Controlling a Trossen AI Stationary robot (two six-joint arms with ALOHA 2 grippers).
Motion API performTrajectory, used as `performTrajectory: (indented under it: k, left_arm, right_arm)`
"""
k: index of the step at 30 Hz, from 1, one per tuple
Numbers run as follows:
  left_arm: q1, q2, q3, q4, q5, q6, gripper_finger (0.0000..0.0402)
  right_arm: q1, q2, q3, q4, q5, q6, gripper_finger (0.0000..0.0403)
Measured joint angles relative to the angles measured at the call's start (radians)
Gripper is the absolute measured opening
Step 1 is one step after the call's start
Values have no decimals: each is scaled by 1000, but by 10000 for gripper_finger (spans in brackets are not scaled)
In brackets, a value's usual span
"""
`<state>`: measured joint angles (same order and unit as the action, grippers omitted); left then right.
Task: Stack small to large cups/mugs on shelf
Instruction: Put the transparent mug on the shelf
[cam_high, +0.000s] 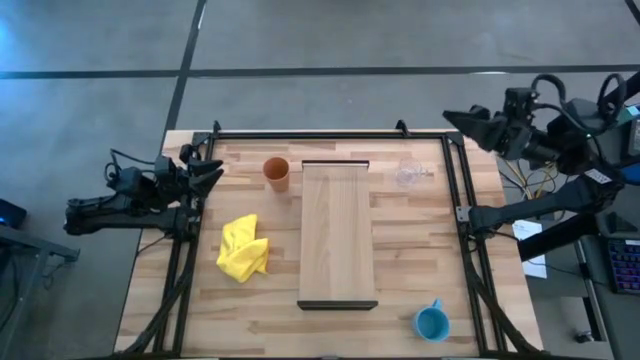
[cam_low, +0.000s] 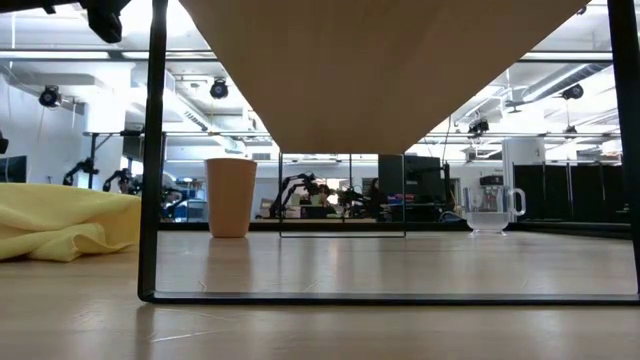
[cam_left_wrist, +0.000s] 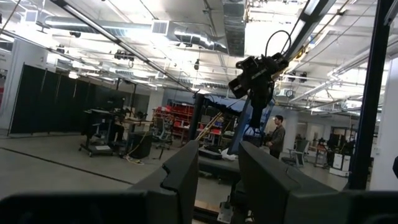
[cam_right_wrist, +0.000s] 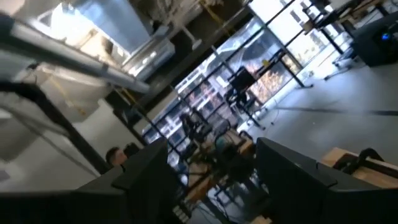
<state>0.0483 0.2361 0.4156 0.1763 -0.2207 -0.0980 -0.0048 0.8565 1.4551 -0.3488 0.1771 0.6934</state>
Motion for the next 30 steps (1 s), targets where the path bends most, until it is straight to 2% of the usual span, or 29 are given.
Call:
performTrajectory:
  k: [6,10,13,20,25,30]
  left_arm:
    - [0,21,42,0,0,0,102]
    - [0,40,75,-8,0,1,102]
    - [0,60,111,-24,0,1,102]
    - [0,136,261,-278,0,1,102]
    - [0,200,373,-382,0,6,102]
    - [0,240,451,-396,0,60,102]
  right_arm:
    - [-3,3,35,-75,8,-43,230]
    - [-3,4,117,-252,21,-48,228]
    - [-3,22,182,-416,92,-62,228]
    - [-3,106,313,-809,263,-67,228]
    - [-3,171,341,-1018,281,-70,228]
    - [-4,234,324,-1086,294,-83,228]
